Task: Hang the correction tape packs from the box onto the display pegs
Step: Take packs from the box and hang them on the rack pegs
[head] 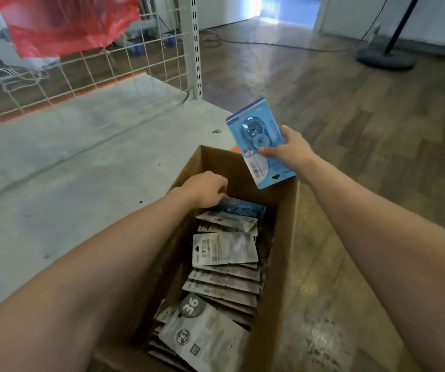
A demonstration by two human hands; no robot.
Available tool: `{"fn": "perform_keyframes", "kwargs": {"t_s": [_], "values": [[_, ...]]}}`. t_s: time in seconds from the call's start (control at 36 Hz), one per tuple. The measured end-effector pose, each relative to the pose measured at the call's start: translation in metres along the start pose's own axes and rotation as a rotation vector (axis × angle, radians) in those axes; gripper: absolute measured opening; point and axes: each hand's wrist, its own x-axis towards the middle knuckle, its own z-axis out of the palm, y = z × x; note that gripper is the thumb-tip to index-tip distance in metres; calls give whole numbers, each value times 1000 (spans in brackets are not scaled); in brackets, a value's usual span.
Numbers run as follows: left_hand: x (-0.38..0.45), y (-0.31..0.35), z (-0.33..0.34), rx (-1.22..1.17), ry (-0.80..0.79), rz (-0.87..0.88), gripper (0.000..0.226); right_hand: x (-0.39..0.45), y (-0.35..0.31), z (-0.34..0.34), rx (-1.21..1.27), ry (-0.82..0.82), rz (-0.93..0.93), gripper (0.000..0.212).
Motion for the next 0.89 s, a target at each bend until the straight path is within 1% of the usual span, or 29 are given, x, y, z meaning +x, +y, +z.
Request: {"fn": "perform_keyframes", "kwargs": {"t_s": [0.08,0.17,0.22,0.31,0.36,0.47,0.53,0.58,0.69,0.75,0.81,0.89], "values": [[12,-2,23,93,-111,34,25,3,10,-7,-26,8,14,30],[26,-2,51,146,-211,59,43,8,20,-10,-27,14,36,28],[33,-1,67,187,-289,72,56,10,25,-8,-18,6,47,32],[44,1,87,227,-365,88,60,14,30,0,-45,-20,71,51],[49,1,99,248,-381,87,60,17,31,5,-42,-15,67,47],[56,2,116,301,-354,85,62,21,32,7,-2,11,78,35],[59,0,119,284,-331,82,53,21,34,7,0,9,76,28],[60,-1,114,257,-296,62,45,21,34,7,-7,9,67,27],[60,5,82,217,-215,21,30,19,33,8,-2,1,62,26],[56,10,56,113,-149,-14,28,17,31,8,10,2,70,25],[50,9,28,-72,-69,-46,26,15,28,8,58,20,97,24],[34,2,-15,-341,82,-110,22,12,19,5,200,59,160,34]]}}
